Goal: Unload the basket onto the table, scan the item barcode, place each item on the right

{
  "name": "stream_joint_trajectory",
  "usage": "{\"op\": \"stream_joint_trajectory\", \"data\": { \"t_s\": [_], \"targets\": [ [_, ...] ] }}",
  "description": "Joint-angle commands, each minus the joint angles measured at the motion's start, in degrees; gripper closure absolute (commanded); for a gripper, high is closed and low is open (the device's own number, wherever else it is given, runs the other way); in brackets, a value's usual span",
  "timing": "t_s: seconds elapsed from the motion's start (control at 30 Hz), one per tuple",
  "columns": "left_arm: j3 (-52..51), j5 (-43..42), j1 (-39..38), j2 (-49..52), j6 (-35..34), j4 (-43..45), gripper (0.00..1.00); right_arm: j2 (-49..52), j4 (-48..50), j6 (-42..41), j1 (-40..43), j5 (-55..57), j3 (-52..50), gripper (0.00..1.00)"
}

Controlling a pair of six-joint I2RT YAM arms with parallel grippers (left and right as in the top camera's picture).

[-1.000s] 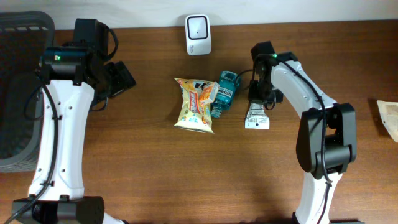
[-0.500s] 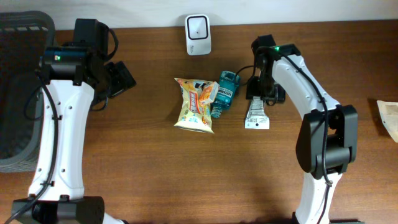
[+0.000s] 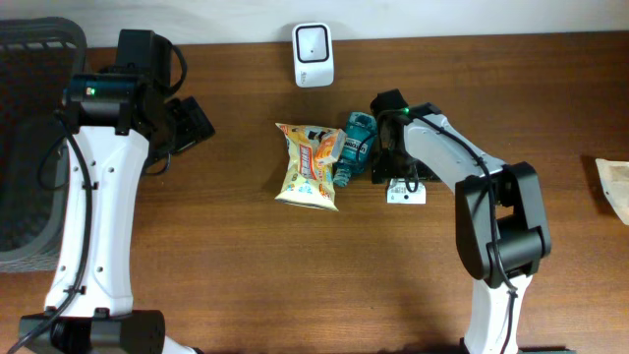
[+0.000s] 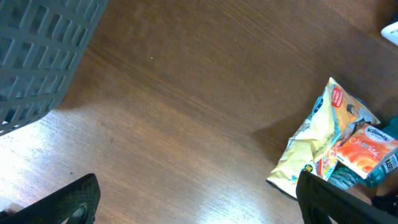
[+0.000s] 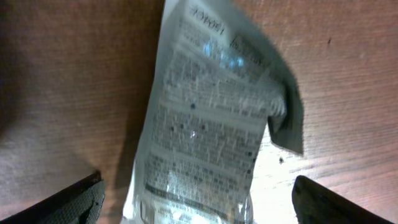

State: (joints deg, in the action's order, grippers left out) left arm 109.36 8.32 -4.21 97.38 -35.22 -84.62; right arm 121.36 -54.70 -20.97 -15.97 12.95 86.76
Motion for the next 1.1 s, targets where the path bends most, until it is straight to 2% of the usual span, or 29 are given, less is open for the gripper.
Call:
{"op": "stream_joint_trajectory", "data": {
  "t_s": [0.0,0.1,0.13,0.3,0.37,0.7,0.8,1.07],
  "targets": [
    [0.1,0.0,0.0,-0.3,-0.6,-0.1,0.01,0.9,2.8,-0.5,-0.1,2.6,-4.3,0.04],
    [0.1,0.0,0.0,-0.3,-0.6,-0.1,0.01,0.9,4.9,-0.5,0.0,2.6,-5.4,0.04],
    [0.1,0.0,0.0,-0.3,-0.6,-0.1,0.01,0.9,5.8,-0.5,0.0,2.6,-5.9,0.08],
    [0.1,0.0,0.0,-0.3,-0.6,-0.1,0.01,0.9,8.5,-0.5,0.0,2.8,-7.8,0.45],
    [0.1,0.0,0.0,-0.3,-0.6,-0.1,0.01,0.9,8.5,-0.5,0.0,2.8,-7.8,0.5],
    [0.1,0.0,0.0,-0.3,-0.6,-0.1,0.01,0.9,7.1,-1.0,0.0,1.8,-5.7,0.55],
    [0.1,0.0,0.0,-0.3,-0.6,-0.1,0.01,0.9,6.2,-1.0,0.0,0.1,-4.0,0.64],
    [0.1,0.0,0.0,-0.3,-0.6,-0.1,0.01,0.9,6.1,-2.1,0.0,-3.6,-2.8,0.69]
  ]
}}
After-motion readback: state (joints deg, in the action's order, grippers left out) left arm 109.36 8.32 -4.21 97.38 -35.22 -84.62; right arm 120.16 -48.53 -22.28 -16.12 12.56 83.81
